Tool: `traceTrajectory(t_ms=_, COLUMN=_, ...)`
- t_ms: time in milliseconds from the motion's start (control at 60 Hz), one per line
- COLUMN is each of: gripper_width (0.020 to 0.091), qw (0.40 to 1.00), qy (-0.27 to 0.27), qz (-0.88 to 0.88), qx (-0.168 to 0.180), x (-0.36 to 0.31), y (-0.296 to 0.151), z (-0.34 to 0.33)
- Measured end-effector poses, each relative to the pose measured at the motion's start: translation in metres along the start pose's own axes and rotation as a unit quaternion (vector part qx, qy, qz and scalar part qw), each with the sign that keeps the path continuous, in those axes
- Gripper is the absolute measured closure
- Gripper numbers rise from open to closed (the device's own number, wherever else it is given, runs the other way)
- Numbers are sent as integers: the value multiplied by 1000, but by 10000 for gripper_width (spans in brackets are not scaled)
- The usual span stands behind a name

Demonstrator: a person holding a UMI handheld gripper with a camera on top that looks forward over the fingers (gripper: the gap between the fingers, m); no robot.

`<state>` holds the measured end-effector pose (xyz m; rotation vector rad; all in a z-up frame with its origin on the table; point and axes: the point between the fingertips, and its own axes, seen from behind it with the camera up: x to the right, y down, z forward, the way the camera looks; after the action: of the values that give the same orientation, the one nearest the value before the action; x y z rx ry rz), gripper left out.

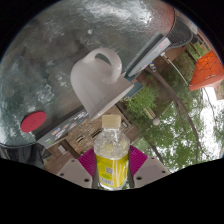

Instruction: Pour water

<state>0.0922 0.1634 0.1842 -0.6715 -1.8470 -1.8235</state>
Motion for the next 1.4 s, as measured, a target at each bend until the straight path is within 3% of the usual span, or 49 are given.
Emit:
traceTrajectory(t_ms=133, gripper_width=688, qw=999, qy=2, qz=-44, qx=15, x=6, y=-6, z=-1)
traceTrajectory(t_ms=150, gripper_width=688, qw=999, qy=10, qz=-49, qx=-4, x=0, y=-16, z=-5)
traceTrajectory(t_ms=200, gripper_width=689, qw=998, qy=5, qz=-56, qx=-2, x=-2, y=-18, z=-8)
traceTrajectory(t_ms=233, gripper_width=689, qw=998, qy=-8, qz=-51, qx=24, x=-3, y=-9, z=2)
traceTrajectory(t_ms=317, gripper_width=690, qw=1000, qy=-1, qz=-2, qx=29, x=3, y=-9, z=0)
traceTrajectory(t_ms=367, gripper_width=689, qw=997, qy=12, qz=80, qx=15, x=17, y=5, z=1)
traceTrajectory(t_ms=433, gripper_width=690, qw=966, qy=46, qz=251, qx=-30, x=39, y=50, z=0)
traceTrajectory(t_ms=500, gripper_width=688, qw=880, qy=67, qz=465, qx=-73, x=43, y=100, z=-11)
traceTrajectory(t_ms=567, gripper_width=687, qw=723, qy=67, qz=683, qx=-81, x=22, y=122, z=-16)
traceTrajectory(t_ms=650, gripper_width=686, qw=489, qy=56, qz=870, qx=-42, x=-7, y=116, z=-20)
traceTrajectory(t_ms=683, gripper_width=688, qw=399, qy=50, qz=915, qx=-19, x=-27, y=90, z=-20)
traceTrajectory(t_ms=767, gripper_width=688, qw=292, qy=0, qz=957, qx=1, x=-67, y=62, z=-9)
traceTrajectory(t_ms=917, gripper_width=688, qw=273, qy=-65, qz=960, qx=-22, x=-143, y=15, z=-3)
traceTrajectory(t_ms=1017, gripper_width=687, qw=270, qy=-64, qz=961, qx=-10, x=-150, y=5, z=2)
traceTrajectory(t_ms=1217, gripper_width=687, qw=347, qy=-61, qz=936, qx=9, x=-152, y=-10, z=-2)
traceTrajectory(t_ms=1300, gripper_width=682, qw=352, qy=-58, qz=934, qx=9, x=-152, y=-11, z=-4)
traceTrajectory(t_ms=1400, gripper_width=530, qw=347, qy=-61, qz=936, qx=4, x=-154, y=-9, z=-4)
